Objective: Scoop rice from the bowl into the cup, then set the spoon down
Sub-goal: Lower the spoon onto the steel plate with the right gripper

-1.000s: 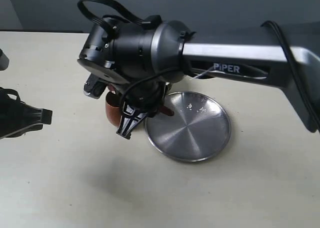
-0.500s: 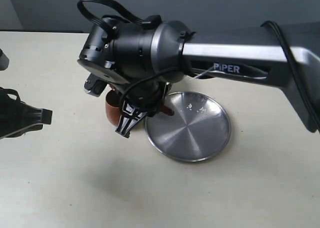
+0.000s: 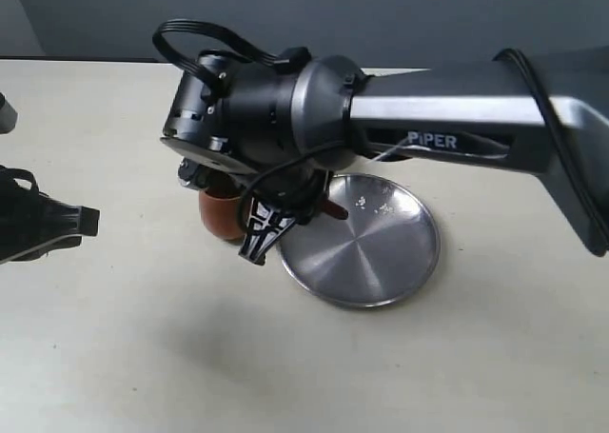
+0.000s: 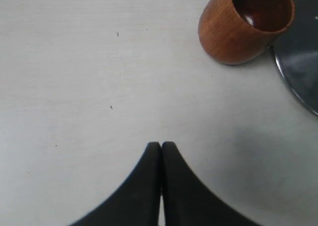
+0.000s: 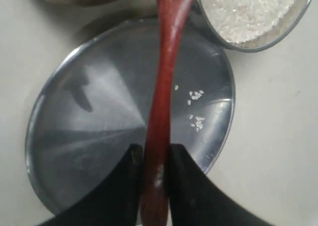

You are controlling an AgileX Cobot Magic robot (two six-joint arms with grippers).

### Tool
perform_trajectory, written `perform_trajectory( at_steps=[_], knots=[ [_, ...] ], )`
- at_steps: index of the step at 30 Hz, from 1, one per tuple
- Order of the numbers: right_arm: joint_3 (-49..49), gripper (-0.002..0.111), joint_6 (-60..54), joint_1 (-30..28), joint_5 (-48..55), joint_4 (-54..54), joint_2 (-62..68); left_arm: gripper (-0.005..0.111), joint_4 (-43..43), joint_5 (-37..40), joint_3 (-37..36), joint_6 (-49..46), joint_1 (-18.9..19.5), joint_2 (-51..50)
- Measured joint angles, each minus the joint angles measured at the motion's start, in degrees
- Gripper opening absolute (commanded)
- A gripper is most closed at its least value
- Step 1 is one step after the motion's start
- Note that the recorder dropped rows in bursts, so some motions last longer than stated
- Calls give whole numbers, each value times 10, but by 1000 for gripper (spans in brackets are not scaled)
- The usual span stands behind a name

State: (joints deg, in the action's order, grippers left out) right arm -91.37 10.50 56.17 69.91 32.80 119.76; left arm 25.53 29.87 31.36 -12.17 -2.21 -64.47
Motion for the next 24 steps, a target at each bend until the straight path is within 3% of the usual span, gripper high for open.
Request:
perform_trajectory(
  at_steps=[16, 24],
  knots=[
    [1, -1, 18, -8, -1, -18, -27, 0, 0, 0, 0, 0, 0, 0],
    [1, -1, 47, -106, -9, -134, -76, 0, 0, 0, 0, 0, 0, 0]
  ],
)
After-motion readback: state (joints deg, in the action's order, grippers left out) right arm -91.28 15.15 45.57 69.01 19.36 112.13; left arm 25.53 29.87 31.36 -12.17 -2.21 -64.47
